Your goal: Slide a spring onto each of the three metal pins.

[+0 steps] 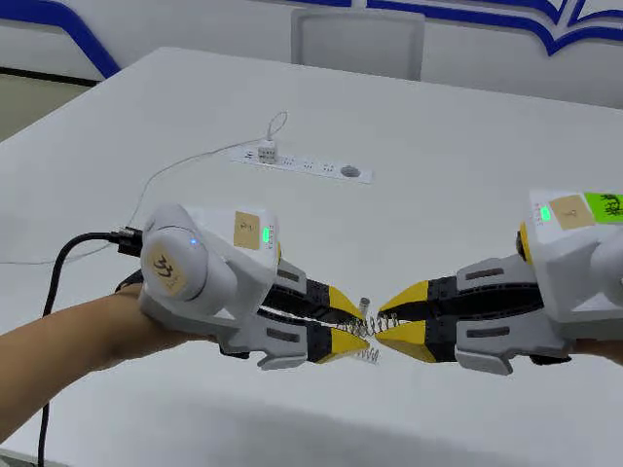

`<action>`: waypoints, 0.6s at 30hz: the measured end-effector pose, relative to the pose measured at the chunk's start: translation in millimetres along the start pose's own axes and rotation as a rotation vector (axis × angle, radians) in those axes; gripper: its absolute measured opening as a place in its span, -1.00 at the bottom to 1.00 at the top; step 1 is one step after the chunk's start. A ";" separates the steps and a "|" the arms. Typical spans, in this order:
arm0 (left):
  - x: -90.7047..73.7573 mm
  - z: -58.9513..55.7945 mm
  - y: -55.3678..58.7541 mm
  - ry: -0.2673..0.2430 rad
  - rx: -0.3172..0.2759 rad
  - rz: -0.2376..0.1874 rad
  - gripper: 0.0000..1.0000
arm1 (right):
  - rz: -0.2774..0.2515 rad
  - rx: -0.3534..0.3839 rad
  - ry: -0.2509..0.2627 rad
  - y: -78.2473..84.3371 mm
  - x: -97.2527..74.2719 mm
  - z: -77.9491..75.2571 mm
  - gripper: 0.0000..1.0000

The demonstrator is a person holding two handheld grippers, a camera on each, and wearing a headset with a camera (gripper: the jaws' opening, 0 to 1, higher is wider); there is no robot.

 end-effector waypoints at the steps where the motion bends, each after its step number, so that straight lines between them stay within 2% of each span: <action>1: -0.2 0.1 -0.4 -0.004 0.002 -0.001 -0.79 | 0.004 -0.008 0.002 -0.1 0.1 0.2 -0.77; 4: -0.2 1.0 -1.4 -0.010 0.004 -0.001 -0.79 | 0.002 -0.010 0.005 -1.3 0.4 0.8 -0.77; 10: 2.2 1.1 -3.6 -0.016 -0.001 -0.010 -0.79 | -0.084 0.063 0.011 -6.1 -1.0 1.1 -0.77; 18: 6.6 -0.8 -6.6 -0.025 0.004 -0.018 -0.80 | -0.131 0.107 0.014 -7.8 -0.6 1.1 -0.77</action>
Point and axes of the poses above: the centre of the closed fingertips' face, and the gripper's own axes: x roughly forward along the fingers, z roughly to its left, y roughly out of its underside, the point moved 8 cm from there along -x, roughly backward along the fingers, and after that the axes turned 5 degrees about -z, right-handed, at the moved point
